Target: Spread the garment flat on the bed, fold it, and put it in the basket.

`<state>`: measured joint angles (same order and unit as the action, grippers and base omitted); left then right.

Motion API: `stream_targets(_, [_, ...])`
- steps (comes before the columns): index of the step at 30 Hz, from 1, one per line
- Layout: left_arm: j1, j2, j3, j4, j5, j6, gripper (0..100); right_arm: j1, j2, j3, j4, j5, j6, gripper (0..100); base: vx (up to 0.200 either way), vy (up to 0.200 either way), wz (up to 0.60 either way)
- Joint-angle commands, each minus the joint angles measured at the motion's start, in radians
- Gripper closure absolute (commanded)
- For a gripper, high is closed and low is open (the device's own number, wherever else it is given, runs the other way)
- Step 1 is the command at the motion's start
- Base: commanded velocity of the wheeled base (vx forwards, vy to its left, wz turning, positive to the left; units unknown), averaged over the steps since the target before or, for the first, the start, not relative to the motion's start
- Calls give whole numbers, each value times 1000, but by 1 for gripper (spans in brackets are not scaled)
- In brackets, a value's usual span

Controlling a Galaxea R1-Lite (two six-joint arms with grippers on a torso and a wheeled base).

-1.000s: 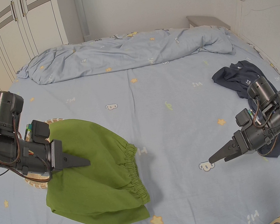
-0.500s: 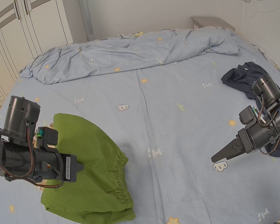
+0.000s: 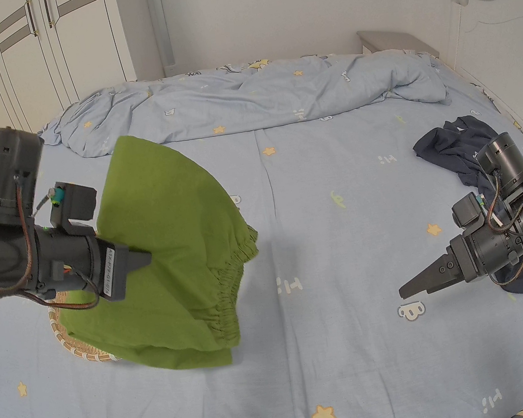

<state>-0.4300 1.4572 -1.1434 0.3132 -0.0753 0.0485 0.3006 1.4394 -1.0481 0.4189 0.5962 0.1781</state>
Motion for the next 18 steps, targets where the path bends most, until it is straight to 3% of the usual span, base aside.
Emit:
stream_targets(1, [148, -18, -64, -28, -61, 5, 100, 3, -4, 0, 0, -3, 0, 0, 0, 0, 0])
stream_targets(7, [419, 117, -150, -114, -299, -1, 100, 5, -4, 2, 0, -3, 0, 0, 0, 0, 0])
stream_targets(12, [507, 209, -203, -114, -316, -19, 100, 0, -13, 0, 0, -3, -2, 0, 0, 0, 0])
stream_targets(18, [524, 201, -173, -108, -317, -58, 100, 3, -20, 2, 1, -3, 0, 0, 0, 0, 0])
